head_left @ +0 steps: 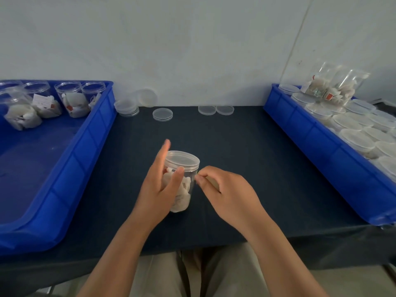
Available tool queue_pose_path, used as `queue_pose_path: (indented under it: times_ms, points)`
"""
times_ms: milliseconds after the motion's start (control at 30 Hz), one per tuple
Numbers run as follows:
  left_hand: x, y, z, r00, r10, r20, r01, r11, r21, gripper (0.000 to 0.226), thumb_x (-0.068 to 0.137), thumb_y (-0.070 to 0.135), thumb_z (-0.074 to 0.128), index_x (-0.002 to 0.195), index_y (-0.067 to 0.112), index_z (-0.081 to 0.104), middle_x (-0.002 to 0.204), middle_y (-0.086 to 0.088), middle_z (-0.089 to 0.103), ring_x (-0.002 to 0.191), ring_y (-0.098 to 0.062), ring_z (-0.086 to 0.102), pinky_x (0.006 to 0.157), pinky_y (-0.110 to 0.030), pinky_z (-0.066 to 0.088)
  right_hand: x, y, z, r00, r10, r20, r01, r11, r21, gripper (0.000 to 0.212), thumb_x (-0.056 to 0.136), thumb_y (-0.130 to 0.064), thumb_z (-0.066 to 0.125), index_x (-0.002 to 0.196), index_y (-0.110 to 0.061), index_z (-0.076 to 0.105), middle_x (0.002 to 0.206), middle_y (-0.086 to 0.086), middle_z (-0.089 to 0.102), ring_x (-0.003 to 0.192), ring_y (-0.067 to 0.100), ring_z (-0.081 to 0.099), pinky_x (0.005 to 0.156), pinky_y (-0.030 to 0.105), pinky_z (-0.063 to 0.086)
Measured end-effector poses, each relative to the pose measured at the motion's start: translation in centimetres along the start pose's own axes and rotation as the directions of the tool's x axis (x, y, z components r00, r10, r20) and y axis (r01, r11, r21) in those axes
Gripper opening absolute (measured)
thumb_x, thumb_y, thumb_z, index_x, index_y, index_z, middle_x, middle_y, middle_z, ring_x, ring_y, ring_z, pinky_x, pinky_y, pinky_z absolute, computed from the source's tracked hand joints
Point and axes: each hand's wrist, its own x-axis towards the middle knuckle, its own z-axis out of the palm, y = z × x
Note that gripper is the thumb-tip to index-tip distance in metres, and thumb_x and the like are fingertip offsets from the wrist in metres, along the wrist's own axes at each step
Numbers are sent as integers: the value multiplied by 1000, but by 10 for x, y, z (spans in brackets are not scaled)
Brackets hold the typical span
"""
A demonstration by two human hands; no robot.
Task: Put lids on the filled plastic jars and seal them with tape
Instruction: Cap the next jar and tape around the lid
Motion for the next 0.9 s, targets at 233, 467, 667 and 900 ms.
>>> queue_pose_path:
  times_ms: [233,467,667,900]
  points:
    - [1,-7,7,998,61,-31,-58,995,82,55,91,69,61,140,66,36,144,28,49,134,7,47,99,-20,42,9,0,4,998,43,-42,-46,996,-73,27,103,-60,43,99,-43,62,72,-15,62,66,7,61,49,19,43]
    - [8,-8,13,987,101,-122,-82,985,155,59,75,79,73,123,58,46,124,28,59,118,2,59,89,-15,46,14,4,7,997,67,-28,-69,993,-98,15,106,-49,50,108,-45,65,78,-20,64,67,3,61,56,21,52]
    - [12,-8,14,989,86,-122,-58,974,217,72,74,95,54,135,60,39,122,44,51,116,23,47,84,-11,40,14,3,6,998,58,-23,-60,992,-107,27,104,-62,44,109,-44,64,78,-20,64,66,4,61,54,22,51]
    - [8,-15,9,994,95,-59,-81,976,204,72,88,80,52,151,52,29,145,31,46,128,9,49,95,-13,42,10,-2,9,998,44,-49,-50,990,-135,26,103,-65,47,102,-43,61,68,-17,58,59,5,56,49,15,31]
